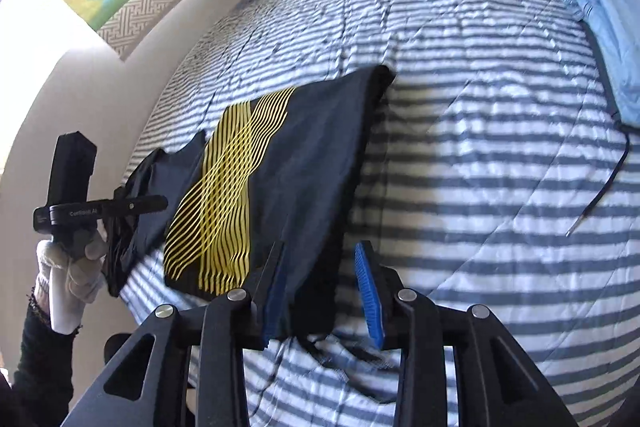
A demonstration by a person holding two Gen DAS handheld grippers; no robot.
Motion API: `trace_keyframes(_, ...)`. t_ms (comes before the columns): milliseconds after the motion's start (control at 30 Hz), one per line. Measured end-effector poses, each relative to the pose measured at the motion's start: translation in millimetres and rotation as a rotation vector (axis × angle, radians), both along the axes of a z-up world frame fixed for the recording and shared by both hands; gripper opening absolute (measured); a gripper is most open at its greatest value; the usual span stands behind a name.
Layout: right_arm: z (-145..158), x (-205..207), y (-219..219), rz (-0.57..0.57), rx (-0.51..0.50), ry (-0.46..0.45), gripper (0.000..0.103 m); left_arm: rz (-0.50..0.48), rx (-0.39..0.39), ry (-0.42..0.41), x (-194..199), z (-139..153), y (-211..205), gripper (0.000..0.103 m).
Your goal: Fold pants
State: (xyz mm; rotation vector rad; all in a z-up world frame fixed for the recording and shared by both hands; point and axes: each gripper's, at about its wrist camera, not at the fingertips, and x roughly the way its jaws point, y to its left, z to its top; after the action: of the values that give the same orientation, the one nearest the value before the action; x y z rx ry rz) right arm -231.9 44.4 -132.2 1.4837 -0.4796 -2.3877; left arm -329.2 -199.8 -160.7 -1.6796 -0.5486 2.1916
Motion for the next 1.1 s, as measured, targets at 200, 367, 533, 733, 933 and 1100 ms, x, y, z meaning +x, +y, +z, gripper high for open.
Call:
trace_keyframes(200,-15.3,-43.9,7.5,-0.034,-0.015,-0.008,0.031,0.003,-0.022,-0.047,-52.4,-29.2,13.0,0.044)
trace_keyframes(367,-25.7,-71.9,-5.9,-0.031,0.073,-0.006,0.031,0.027,-0.048,-0.03,-74.6,-40.6,12.9,0.028)
trace_keyframes(533,-23.5,-75.8,-29.9,0.0,0.25,0.044,0.031,-0.008,-0.147,0.016,-76.4,-45.2,18.6,0.004)
trace_keyframes(733,-27.6,-83.8,-41.3,0.033,0.301,0.071,0.031,-0.044,-0.22,0.055,-76.6,-43.8,27.9,0.004)
trace_keyframes(933,-34.0,-94.8,-43.3,0.037,0.297,0.063,0.031,-0.067,-0.252,0.069,-76.1,-42.9,32.5,0.004)
trace_keyframes(1100,-36.9,-100.5,-44.4,0.042,0.289,0.06,0.031,-0.074,-0.252,0.073,-82.3,-46.4,36.2,0.003)
